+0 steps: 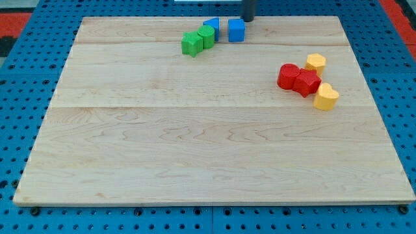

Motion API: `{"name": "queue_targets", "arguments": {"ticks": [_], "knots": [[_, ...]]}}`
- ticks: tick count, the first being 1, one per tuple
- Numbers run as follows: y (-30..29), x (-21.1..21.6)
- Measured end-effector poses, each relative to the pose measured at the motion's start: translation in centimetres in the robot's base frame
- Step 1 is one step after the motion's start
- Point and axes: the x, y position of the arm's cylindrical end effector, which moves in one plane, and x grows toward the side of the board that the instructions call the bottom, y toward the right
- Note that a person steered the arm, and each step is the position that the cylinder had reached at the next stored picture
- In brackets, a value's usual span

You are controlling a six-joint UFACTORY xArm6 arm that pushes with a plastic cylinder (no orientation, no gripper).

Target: Move the blue triangle into green blocks

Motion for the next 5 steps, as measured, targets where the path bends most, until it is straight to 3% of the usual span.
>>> {"name": "queue_targets", "arguments": {"ticks": [1,5], "knots": [[-4.5,0.0],[-1.8,0.8]]}}
